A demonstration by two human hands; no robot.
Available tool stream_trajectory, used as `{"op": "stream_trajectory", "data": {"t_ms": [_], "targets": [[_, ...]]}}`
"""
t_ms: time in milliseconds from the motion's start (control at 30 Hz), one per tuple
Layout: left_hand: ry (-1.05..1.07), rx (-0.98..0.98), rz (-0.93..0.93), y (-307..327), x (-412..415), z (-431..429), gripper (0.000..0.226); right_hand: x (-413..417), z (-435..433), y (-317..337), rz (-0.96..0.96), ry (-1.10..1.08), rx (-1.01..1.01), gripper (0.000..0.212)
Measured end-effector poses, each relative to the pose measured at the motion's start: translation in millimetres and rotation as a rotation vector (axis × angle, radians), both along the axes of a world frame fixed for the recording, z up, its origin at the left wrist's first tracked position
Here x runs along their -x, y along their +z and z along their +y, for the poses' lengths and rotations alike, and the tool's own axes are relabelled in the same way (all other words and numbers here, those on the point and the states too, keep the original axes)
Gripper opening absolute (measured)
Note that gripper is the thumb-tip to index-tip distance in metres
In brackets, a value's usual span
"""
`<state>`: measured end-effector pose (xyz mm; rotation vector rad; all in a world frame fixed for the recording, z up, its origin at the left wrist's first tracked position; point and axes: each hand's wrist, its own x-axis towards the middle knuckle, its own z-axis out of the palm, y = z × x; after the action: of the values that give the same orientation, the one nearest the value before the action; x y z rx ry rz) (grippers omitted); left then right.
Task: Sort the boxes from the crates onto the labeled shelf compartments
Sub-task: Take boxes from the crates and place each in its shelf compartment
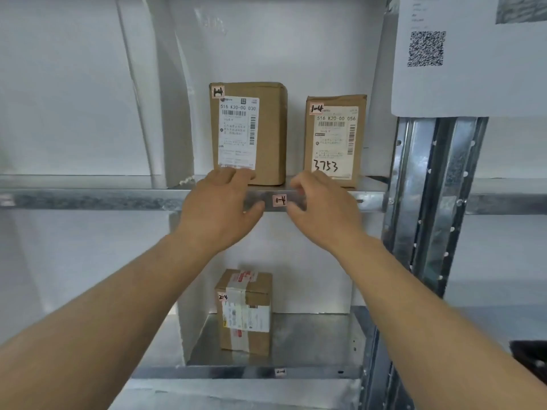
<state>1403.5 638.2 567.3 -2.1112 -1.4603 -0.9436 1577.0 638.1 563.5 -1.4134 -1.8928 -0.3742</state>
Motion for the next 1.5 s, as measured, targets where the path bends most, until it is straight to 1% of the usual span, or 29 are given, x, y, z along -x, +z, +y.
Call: {"op": "stream_trajectory", "data": {"t_ms": [67, 200, 333, 467, 600, 800, 933, 1133, 1333, 1500], "targets": [[0.077, 0.042, -0.016, -24, 27, -15, 0.052, 30, 1, -24, -0.056, 0.085, 0.075, 0.032], [0.28, 0.198, -0.021, -75, 90, -38, 0.054, 90, 2, -68, -0.163, 0.209, 0.221, 0.041], [0.423, 0.326, -0.019, -116, 152, -66, 0.057, 147, -4, -101, -0.269, 0.308, 0.323, 0.045], [0.552, 0.407, -0.022, -149, 211, -98, 0.059, 206, -15, -125, -0.365, 0.388, 0.366, 0.048], [0.646, 0.465, -0.045, -170, 273, -128, 0.06, 269, -32, -135, -0.426, 0.444, 0.387, 0.048], [0.75, 0.498, -0.09, -185, 377, -181, 0.062, 384, -68, -148, -0.502, 0.524, 0.417, 0.054], [0.804, 0.518, -0.108, -188, 445, -218, 0.064, 461, -96, -155, -0.528, 0.577, 0.406, 0.05], [0.914, 0.523, -0.154, -192, 562, -294, 0.064, 597, -156, -167, -0.579, 0.722, 0.387, 0.053], [1.055, 0.521, -0.191, -199, 637, -367, 0.058, 698, -211, -173, -0.641, 0.87, 0.359, 0.05], [1.179, 0.513, -0.202, -208, 683, -402, 0.058, 759, -236, -175, -0.667, 0.962, 0.303, 0.051]]}}
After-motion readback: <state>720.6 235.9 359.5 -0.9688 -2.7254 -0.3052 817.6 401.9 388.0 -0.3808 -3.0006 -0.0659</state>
